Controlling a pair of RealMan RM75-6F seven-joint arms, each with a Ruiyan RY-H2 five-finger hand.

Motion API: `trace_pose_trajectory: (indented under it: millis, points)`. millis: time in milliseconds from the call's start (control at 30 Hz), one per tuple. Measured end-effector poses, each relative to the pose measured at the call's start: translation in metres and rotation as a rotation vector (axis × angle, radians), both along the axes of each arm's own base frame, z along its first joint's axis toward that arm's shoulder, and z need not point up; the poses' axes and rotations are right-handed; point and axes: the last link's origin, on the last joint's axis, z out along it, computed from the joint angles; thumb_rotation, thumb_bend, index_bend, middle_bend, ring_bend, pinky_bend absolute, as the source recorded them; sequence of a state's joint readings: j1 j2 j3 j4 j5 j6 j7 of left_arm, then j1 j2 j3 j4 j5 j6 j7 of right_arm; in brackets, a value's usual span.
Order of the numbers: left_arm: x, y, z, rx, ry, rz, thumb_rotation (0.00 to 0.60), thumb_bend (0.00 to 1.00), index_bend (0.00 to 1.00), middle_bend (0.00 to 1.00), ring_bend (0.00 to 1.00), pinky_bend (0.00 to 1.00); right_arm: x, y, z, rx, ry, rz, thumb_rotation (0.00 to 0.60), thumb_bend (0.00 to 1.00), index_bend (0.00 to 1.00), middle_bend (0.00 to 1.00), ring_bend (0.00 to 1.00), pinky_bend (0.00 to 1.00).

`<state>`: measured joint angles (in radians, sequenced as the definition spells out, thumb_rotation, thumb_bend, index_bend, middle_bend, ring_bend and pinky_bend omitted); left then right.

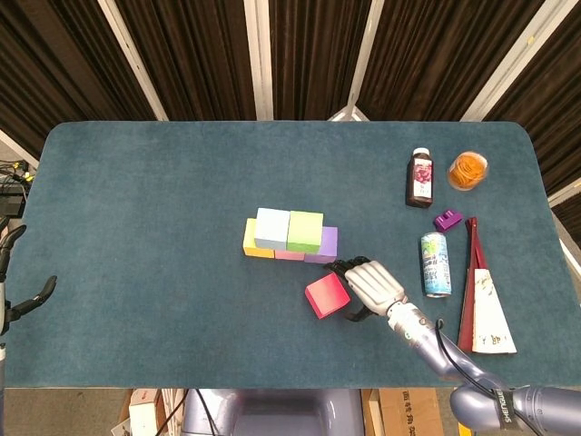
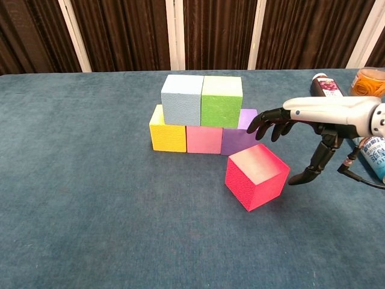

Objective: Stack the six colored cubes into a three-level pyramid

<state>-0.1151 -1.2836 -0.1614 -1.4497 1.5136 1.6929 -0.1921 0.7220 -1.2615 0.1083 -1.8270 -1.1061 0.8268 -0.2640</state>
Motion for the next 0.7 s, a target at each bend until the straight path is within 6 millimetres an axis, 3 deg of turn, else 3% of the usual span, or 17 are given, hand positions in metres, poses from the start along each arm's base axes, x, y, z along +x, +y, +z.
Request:
trace_pose_trajectory:
  millis: [700]
  points:
    - [-0.001, 0.001, 0.002, 0.018, -0.014, 0.016, 0.6, 0.32, 0.14, 0.0, 0.0, 0.0, 0.01, -0.003, -0.014, 0.02, -0.002, 0.021, 0.6, 0.2, 0.22, 0.23, 0.26, 0.22]
